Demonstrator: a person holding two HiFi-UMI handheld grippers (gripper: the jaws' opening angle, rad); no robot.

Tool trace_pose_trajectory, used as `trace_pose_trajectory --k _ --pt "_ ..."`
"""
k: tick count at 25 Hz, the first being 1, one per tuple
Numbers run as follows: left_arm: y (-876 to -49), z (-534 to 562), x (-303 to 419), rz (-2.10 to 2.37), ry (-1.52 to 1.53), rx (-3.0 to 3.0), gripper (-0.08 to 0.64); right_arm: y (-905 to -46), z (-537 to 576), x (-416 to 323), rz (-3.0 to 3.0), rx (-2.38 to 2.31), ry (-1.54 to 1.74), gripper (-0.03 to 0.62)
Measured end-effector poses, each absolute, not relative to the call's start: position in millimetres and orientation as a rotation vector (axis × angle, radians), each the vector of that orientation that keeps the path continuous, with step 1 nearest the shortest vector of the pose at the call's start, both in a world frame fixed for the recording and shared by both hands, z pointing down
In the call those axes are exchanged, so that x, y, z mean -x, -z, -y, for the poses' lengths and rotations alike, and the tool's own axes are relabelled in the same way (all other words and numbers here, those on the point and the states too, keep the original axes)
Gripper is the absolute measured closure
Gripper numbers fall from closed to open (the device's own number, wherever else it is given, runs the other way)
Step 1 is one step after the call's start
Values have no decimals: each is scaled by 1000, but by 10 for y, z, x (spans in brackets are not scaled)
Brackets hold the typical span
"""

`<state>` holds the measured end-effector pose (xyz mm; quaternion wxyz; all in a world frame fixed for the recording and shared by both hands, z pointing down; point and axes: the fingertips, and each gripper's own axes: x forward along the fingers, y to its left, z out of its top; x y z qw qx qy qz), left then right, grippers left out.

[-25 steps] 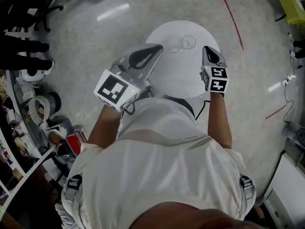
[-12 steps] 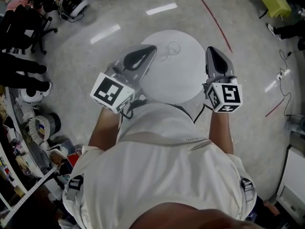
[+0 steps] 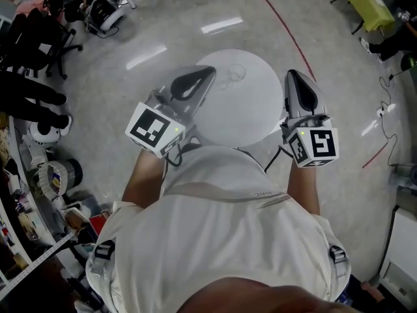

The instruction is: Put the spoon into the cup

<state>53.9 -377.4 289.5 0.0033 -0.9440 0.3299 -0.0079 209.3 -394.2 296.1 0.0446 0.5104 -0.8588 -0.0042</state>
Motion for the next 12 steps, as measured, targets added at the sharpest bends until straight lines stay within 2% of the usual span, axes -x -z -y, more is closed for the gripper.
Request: trace_pose_trajectory --k 12 --pt "-2870 3666 -439 -1053 18 2939 558 -2960 3866 -1924 2641 -1495 60 586"
